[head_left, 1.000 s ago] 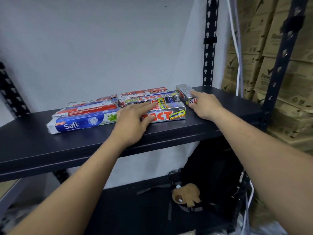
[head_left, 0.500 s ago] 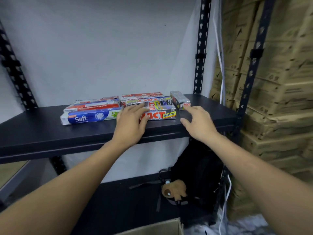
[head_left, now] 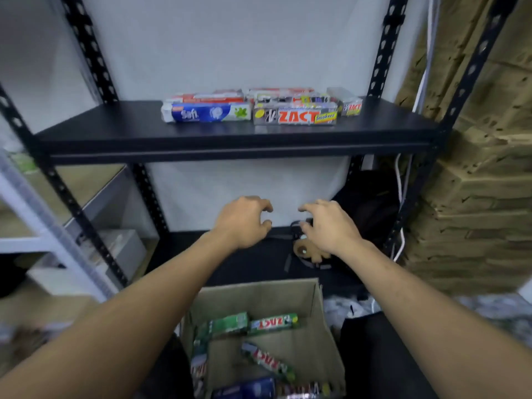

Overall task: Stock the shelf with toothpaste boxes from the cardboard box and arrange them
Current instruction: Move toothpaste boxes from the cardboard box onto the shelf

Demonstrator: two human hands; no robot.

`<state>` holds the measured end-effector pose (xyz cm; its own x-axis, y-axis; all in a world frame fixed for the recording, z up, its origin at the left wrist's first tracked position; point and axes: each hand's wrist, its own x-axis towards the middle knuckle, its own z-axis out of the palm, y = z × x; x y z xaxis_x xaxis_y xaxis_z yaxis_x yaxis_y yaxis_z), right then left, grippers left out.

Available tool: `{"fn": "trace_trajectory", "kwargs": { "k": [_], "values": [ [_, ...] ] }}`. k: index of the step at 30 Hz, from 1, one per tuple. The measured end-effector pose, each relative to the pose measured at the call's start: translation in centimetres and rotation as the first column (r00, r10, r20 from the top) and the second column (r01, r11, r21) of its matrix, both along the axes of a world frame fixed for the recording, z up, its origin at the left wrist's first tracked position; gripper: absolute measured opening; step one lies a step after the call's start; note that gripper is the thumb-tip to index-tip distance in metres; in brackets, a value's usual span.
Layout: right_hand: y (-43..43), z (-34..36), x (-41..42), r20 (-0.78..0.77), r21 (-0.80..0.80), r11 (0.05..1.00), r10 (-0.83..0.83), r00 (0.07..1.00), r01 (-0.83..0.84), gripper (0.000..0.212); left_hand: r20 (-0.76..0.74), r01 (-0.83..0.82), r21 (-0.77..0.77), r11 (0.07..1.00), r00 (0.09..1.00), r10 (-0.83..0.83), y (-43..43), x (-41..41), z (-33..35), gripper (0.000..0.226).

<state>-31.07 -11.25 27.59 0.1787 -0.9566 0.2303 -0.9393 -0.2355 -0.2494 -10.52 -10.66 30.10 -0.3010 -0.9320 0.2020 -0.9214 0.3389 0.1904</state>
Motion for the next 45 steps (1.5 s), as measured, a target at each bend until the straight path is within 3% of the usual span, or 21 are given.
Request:
{"fn": "trace_trajectory", "kwargs": {
  "k": [6, 13, 24, 28, 34, 45],
  "values": [
    [2.4, -8.0, 2.9, -0.107, 0.193, 0.981, 0.059, 0.992, -0.038, 0.041, 0.072, -0.083, 0.225, 0.971, 0.995, 0.068, 3.3, 3.5, -8.0, 0.037],
    [6.0, -16.4, 5.3, -0.092, 0.438, 0.898, 0.100, 0.991, -0.049, 0.037, 0.060, -0.137, 0.410, 0.902, 0.991, 0.123, 6.3, 4.6, -17.5, 0.034],
    [7.3, -28.2, 4.9, -0.101, 0.651, 0.759, 0.115, 0.988, -0.021, 0.034, -0.004, -0.137, 0.751, 0.646, 0.977, 0.211, 9.6, 7.9, -31.6, 0.036],
    [7.5, -32.2, 4.4, -0.078, 0.723, 0.690, 0.067, 0.995, 0.010, 0.034, -0.002, -0.152, 0.802, 0.578, 0.967, 0.256, 10.2, 9.1, -35.9, 0.039],
    [7.4, -36.5, 4.5, -0.052, 0.752, 0.657, -0.026, 0.998, 0.056, 0.041, 0.042, -0.168, 0.865, 0.472, 0.963, 0.265, 9.8, 9.4, -39.8, 0.061],
    [6.3, -40.9, 5.4, 0.065, 0.746, 0.664, -0.153, 0.986, 0.053, 0.045, -0.015, -0.148, 0.873, 0.465, 0.945, 0.328, 9.2, 9.5, -43.1, 0.066]
  ]
}}
